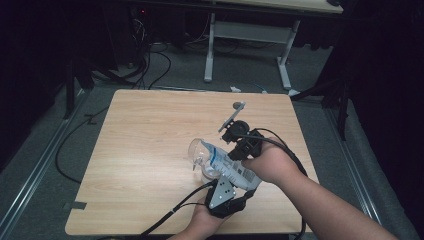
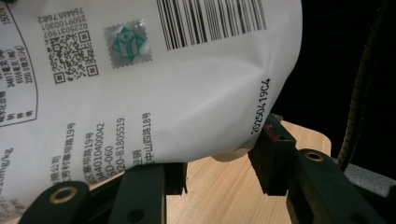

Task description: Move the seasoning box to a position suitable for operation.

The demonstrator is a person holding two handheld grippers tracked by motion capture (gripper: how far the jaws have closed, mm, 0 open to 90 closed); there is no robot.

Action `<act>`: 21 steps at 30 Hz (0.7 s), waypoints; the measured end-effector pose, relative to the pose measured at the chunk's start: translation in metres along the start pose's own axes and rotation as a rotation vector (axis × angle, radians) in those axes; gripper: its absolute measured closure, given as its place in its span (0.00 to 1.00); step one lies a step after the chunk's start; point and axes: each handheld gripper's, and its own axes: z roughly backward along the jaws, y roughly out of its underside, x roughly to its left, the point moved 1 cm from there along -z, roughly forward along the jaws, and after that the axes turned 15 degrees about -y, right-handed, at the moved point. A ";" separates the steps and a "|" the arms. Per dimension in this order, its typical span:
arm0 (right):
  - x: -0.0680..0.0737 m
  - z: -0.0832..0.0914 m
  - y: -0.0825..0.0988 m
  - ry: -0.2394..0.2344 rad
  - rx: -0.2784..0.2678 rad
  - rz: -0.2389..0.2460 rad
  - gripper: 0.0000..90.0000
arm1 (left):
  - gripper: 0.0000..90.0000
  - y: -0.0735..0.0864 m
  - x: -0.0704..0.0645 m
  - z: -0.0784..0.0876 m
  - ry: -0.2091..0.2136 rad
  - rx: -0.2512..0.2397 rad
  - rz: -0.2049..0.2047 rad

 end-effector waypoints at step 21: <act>0.001 0.000 -0.002 0.002 0.000 0.004 1.00 | 0.67 -0.003 0.000 0.000 -0.001 -0.003 0.001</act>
